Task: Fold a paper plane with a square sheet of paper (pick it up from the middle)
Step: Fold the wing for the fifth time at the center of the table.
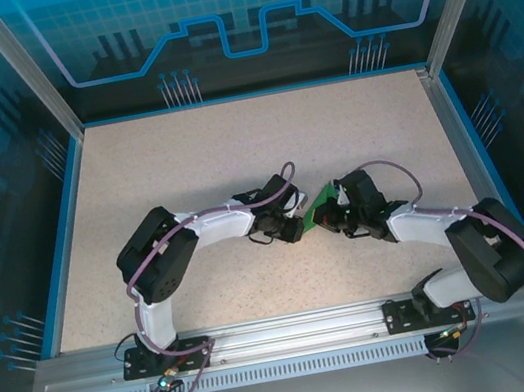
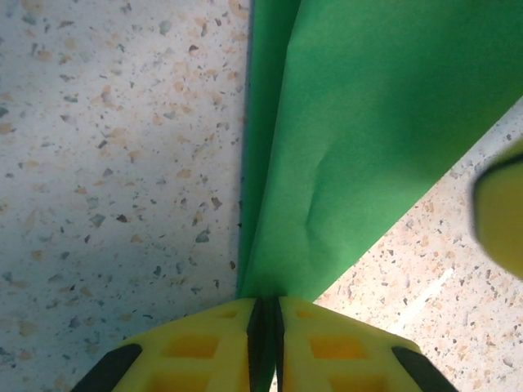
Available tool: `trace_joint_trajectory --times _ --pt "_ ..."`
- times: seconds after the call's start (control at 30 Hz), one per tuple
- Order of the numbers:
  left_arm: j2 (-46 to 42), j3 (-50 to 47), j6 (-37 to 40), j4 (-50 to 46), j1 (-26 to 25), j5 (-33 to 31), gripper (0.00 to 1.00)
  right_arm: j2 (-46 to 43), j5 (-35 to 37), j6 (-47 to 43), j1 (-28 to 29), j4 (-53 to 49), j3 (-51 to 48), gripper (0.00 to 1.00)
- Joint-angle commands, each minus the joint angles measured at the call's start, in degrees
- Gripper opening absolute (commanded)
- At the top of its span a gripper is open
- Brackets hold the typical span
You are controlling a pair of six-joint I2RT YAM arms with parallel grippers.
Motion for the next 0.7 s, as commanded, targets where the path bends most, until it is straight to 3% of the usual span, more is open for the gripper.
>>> trace_joint_trajectory --times 0.0,0.17,0.67 --pt "2.01 -2.73 -0.40 -1.48 -0.18 -0.16 0.17 2.16 1.91 1.76 0.76 4.97 -0.05 0.02" --pt "2.22 -3.12 -0.54 -1.01 -0.19 0.31 0.17 5.53 2.10 1.64 0.71 6.97 0.25 0.02" --pt "2.14 -3.19 0.23 -1.35 -0.18 0.09 0.18 10.52 5.51 -7.43 -0.38 -5.38 6.62 0.01"
